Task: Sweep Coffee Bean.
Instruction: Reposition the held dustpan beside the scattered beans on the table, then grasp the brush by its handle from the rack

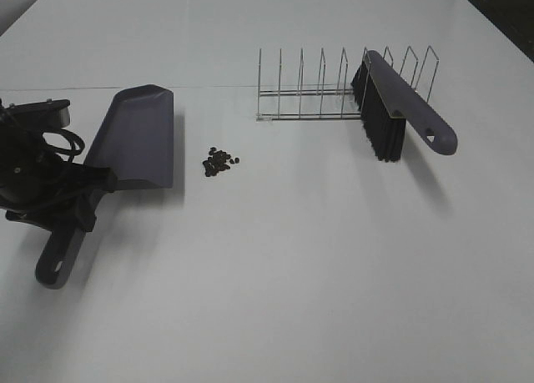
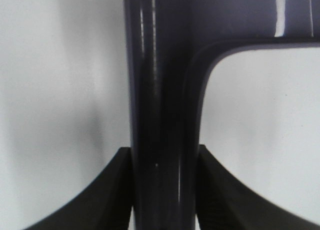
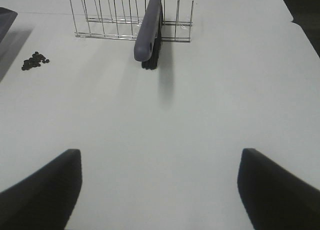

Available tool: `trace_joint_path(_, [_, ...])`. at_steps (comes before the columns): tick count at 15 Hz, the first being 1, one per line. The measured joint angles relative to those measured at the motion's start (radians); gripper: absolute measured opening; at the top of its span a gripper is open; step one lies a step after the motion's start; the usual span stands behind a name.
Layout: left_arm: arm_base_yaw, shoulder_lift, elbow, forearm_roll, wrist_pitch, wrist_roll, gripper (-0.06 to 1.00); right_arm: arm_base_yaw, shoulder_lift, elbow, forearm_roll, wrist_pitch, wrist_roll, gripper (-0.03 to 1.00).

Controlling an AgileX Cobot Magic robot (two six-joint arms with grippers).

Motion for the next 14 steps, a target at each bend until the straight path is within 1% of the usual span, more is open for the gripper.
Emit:
trace_joint_path(1, [0.000,0.000,0.000,0.009,0.018,0.000,0.34,0.000,0.001,0.000,0.000,-0.001,0.000,0.75])
trace_joint_path(3, [0.000,0.000,0.000,0.015,0.019,0.000,0.34,0.000,0.030,-0.007,0.002,-0.029,0.001,0.75])
trace_joint_path(6, [0.000,0.000,0.000,0.015,0.019,0.000,0.34,0.000,0.147,-0.014,0.033,-0.176,0.001,0.75])
trace_joint_path(8, [0.000,0.000,0.000,0.015,0.027,0.000,0.34,0.000,0.270,-0.014,0.077,-0.282,-0.009,0.75])
trace_joint_path(9, [0.000,0.000,0.000,0.016,0.031,0.000,0.34,0.000,0.299,-0.016,0.091,-0.299,-0.020,0.75])
trace_joint_path(11, [0.000,0.000,0.000,0.020,0.039,-0.001,0.34,0.000,0.452,-0.057,0.166,-0.342,-0.101,0.75])
trace_joint_path(14, [0.000,0.000,0.000,0.022,0.040,-0.001,0.34,0.000,0.698,-0.205,0.223,-0.353,-0.218,0.75])
